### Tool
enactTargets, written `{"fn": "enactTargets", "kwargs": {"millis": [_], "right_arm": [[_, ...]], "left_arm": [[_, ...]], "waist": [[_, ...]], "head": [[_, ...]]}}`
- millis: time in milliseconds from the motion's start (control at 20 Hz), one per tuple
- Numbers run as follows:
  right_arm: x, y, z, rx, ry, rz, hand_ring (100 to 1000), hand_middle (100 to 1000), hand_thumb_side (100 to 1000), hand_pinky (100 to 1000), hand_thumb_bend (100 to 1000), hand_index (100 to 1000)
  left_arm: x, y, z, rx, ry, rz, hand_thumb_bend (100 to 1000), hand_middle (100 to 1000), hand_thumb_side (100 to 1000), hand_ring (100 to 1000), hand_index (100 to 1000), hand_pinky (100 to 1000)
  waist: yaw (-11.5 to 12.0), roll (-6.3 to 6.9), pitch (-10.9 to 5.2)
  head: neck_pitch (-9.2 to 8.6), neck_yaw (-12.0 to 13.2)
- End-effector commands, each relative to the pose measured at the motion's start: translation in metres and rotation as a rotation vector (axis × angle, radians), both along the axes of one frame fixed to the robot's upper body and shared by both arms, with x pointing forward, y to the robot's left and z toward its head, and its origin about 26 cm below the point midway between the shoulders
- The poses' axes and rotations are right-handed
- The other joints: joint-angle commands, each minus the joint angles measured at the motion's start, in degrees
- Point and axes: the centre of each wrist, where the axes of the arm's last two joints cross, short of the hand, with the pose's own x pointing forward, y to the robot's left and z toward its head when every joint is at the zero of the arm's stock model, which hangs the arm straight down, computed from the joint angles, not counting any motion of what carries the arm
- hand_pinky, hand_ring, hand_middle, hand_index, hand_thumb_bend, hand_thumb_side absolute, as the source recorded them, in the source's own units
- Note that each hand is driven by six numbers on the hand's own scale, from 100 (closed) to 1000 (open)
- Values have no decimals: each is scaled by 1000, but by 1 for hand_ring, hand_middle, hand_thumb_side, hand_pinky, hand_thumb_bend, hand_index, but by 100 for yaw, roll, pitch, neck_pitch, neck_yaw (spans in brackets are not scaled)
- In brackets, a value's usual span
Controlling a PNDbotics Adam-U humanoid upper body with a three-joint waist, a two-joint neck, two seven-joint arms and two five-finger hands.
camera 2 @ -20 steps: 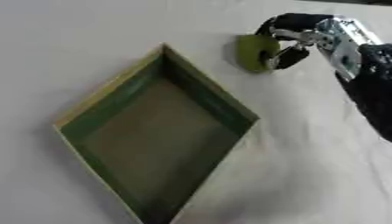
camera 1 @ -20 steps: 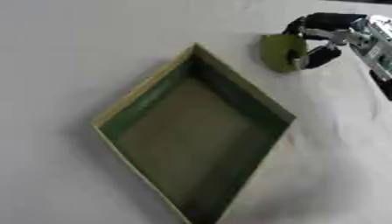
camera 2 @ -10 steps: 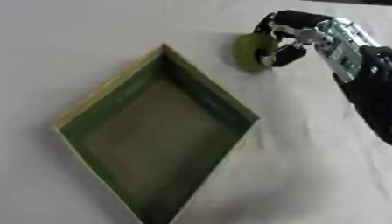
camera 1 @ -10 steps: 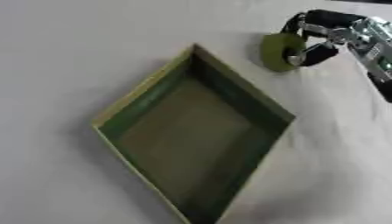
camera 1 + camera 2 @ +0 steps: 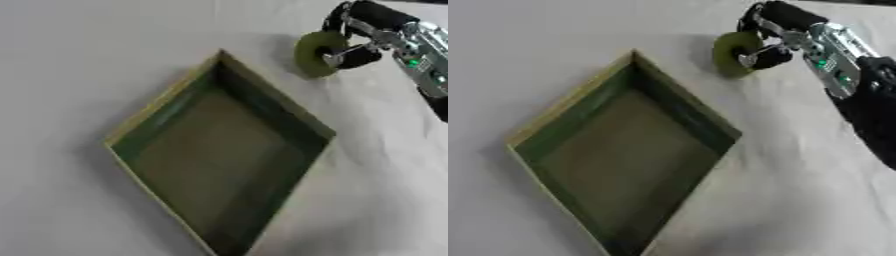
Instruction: Pick up objects on the table and place them in the box.
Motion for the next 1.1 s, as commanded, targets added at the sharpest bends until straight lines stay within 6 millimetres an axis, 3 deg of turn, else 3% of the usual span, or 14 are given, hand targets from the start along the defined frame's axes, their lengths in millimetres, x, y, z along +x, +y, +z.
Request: {"fn": "enactTargets", "kwargs": {"millis": [50, 600, 900, 1100], "right_arm": [[-13, -5, 30, -11, -99, 7, 524, 317, 197, 416, 100, 368], [-49, 20, 64, 0, -201, 128, 518, 316, 233, 410, 100, 348], [-74, 43, 81, -21, -259, 246, 522, 341, 221, 417, 100, 369], [-101, 73, 88, -56, -323, 399, 522, 369, 237, 443, 100, 399]], "left_arm": [[-4, 2, 10, 30, -20, 8, 100, 527, 579, 567, 667, 724], [-5, 2, 9, 31, -16, 11, 100, 522, 578, 561, 665, 719], [-5, 3, 9, 30, -16, 12, 100, 521, 579, 560, 665, 717], [-5, 3, 9, 28, -18, 13, 100, 521, 579, 560, 665, 717]], "waist": [[-17, 37, -166], [-76, 71, -202], [-96, 80, -227], [-98, 79, -237]], "head": [[-25, 1], [-19, 0], [-31, -7], [-49, -3]]}}
